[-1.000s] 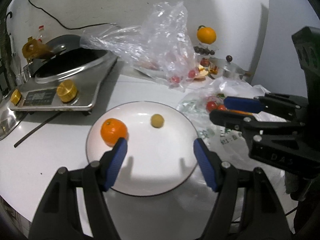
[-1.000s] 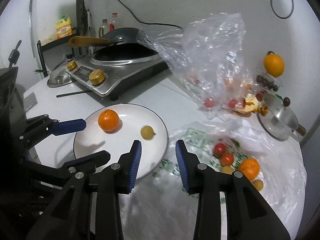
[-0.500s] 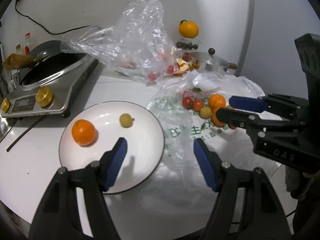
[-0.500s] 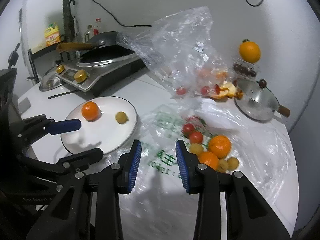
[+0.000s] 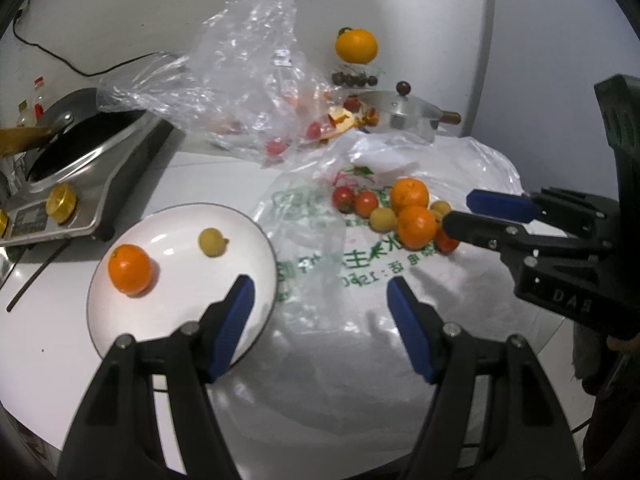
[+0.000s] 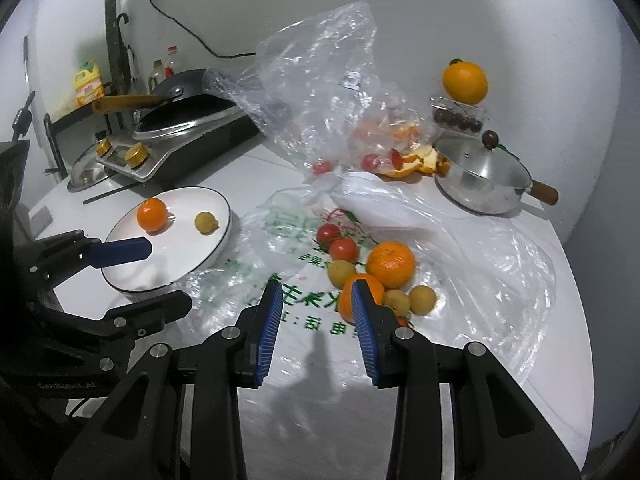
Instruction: Organize fruits
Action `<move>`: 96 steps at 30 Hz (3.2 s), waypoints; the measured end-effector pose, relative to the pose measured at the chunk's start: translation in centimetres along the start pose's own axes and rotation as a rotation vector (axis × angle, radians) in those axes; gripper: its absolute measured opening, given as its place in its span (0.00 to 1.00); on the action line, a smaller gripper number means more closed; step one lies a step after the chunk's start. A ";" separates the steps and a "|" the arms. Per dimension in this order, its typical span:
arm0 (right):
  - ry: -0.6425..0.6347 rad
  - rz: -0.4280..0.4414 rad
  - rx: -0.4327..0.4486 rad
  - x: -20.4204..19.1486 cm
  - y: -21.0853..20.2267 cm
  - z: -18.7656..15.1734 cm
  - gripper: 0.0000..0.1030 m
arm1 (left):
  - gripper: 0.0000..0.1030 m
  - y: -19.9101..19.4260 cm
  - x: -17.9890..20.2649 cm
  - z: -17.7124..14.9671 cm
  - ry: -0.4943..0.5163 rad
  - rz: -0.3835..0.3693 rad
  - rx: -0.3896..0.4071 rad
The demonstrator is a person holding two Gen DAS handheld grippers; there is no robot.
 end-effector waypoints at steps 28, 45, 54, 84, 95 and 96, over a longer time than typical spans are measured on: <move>0.074 0.029 -0.072 6.0 3.4 -3.4 0.37 | 0.68 4.1 5.1 0.6 0.079 0.023 -0.075; 0.027 0.041 -0.061 6.6 3.0 -3.1 0.29 | 0.68 5.8 7.0 2.2 0.092 -0.002 -0.061; 0.054 0.034 -0.027 8.7 2.0 -2.7 0.29 | 0.68 7.3 8.9 2.9 0.106 -0.026 -0.067; 0.071 0.058 0.015 10.6 1.5 -2.6 0.29 | 0.38 10.8 10.0 3.6 0.111 -0.066 -0.123; 0.051 0.033 0.018 9.6 0.4 -2.3 0.29 | 0.38 8.2 11.2 3.3 0.147 -0.112 -0.082; 0.048 0.033 0.019 9.4 0.3 -2.3 0.29 | 0.38 7.9 11.1 3.3 0.146 -0.113 -0.078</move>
Point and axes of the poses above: each gripper's, at about its wrist camera, not at the fingertips, and y roughly the way its jaws point, x to its right, z to its top, the point moved 6 cm from there along y, roughly the way its jaws point, and after that the axes turned 3 degrees about z, right-handed, at the moved point
